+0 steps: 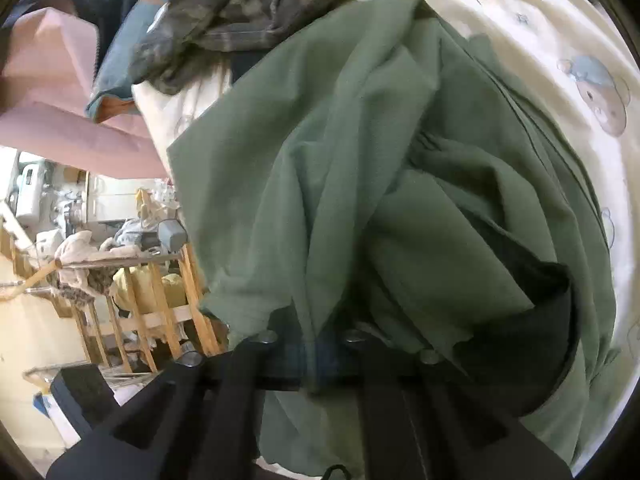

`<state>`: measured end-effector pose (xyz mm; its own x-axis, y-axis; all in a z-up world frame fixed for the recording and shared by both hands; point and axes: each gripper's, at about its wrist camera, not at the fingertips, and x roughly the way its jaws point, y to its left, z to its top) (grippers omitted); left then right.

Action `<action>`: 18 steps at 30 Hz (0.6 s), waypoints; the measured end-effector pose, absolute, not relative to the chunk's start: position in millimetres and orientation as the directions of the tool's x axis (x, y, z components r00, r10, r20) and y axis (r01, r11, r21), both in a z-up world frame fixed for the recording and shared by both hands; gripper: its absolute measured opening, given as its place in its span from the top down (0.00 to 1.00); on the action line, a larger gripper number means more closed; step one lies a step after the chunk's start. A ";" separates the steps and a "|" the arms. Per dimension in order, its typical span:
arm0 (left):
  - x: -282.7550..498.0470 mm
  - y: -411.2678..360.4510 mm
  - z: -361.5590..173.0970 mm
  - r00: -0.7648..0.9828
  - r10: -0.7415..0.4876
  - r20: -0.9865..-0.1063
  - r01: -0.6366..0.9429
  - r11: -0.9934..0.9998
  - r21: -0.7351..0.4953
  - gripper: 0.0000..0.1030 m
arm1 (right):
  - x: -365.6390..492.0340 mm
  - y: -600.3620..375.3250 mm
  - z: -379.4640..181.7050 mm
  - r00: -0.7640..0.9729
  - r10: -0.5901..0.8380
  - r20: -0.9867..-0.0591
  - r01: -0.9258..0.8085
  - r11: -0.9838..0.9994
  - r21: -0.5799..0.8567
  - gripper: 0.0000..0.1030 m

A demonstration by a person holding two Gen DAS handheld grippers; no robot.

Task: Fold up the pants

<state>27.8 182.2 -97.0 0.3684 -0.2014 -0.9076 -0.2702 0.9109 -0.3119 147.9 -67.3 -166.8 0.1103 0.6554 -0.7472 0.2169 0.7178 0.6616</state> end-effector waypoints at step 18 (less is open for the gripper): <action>1.3 219.7 -67.8 0.553 -0.398 -0.732 -0.263 0.751 -0.606 0.18 | 121.4 -78.7 2.0 0.249 0.816 -0.522 -0.078 0.554 0.829 0.97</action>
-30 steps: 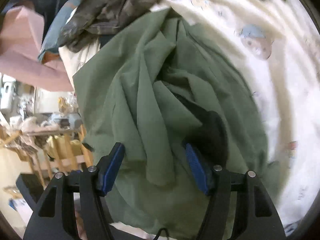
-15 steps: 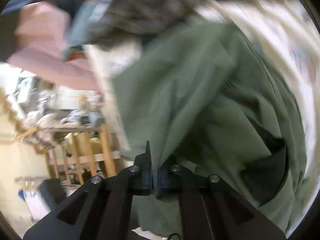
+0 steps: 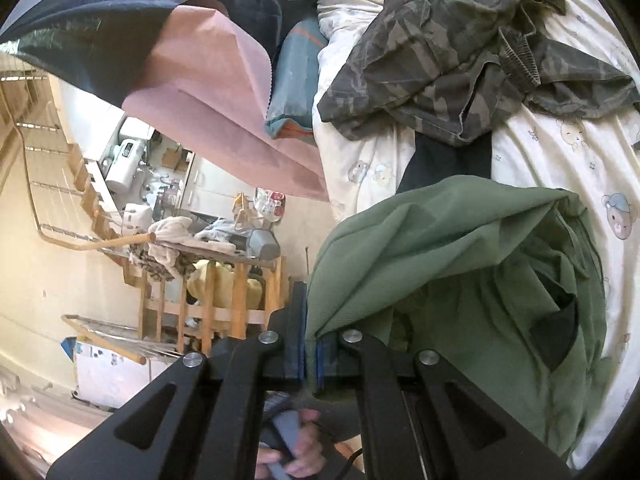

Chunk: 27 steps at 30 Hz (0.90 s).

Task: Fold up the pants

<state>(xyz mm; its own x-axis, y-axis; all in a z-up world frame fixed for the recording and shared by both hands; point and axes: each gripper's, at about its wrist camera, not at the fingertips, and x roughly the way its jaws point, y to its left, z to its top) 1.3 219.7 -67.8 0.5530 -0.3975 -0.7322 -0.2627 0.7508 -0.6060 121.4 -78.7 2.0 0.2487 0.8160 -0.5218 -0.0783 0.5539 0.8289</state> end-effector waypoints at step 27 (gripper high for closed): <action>-19.0 178.7 -86.6 0.433 -0.494 -0.754 -0.176 0.774 -0.609 0.08 | 18.0 -155.8 -70.3 0.298 0.892 -0.339 0.091 0.327 0.941 0.97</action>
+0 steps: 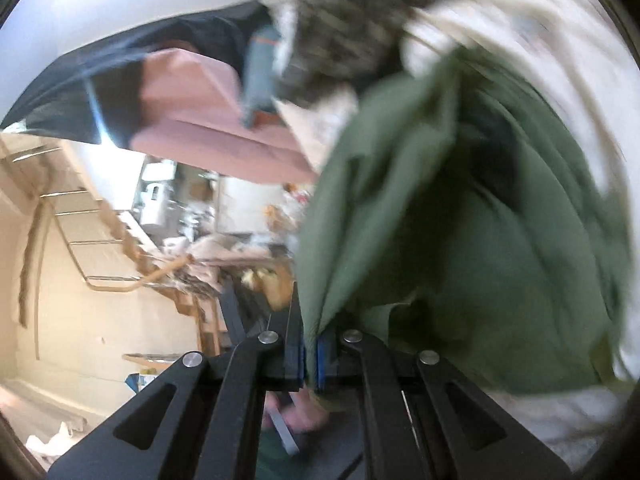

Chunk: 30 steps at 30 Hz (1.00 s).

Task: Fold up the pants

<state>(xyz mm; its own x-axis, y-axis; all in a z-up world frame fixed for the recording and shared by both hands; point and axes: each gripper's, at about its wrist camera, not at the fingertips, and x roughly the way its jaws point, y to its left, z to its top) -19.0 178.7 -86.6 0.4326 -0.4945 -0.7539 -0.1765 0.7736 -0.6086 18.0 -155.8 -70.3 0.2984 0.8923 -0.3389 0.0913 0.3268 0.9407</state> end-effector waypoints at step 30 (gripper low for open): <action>-5.2 125.2 -188.0 0.690 -0.719 -0.086 -0.238 -0.113 -0.965 0.12 | 66.6 -142.5 -33.4 0.287 0.926 -0.244 0.044 0.242 0.969 0.96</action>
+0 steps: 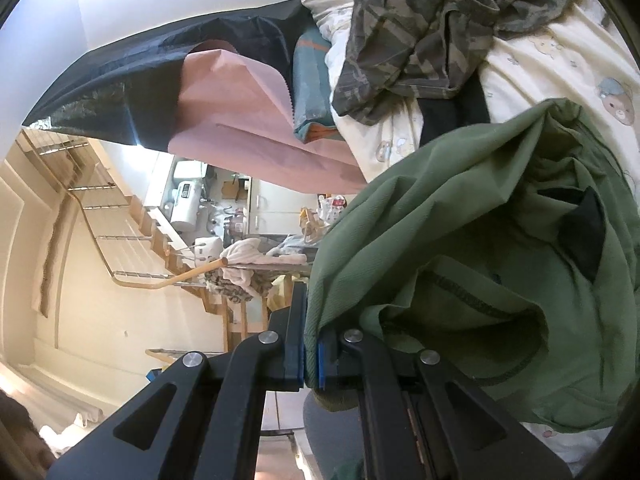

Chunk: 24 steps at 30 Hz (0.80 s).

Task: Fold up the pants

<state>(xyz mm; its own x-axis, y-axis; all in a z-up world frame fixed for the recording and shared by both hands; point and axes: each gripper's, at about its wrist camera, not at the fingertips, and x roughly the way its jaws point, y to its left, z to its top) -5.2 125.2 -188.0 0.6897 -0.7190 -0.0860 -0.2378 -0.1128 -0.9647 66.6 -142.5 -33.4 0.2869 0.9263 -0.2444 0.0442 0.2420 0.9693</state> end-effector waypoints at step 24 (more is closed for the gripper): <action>-36.8 128.0 -27.2 0.247 -0.518 -0.819 -0.086 0.830 -0.551 0.99 | -3.1 -173.7 -73.3 0.112 0.770 -0.628 -0.045 0.635 0.771 0.96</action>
<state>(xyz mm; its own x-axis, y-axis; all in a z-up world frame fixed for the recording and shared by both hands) -36.8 128.0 -27.2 0.2474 -0.5182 -0.8187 -0.0864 0.8298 -0.5513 -3.1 -173.7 -73.3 0.1121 0.7702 -0.6279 -0.0453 0.6352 0.7711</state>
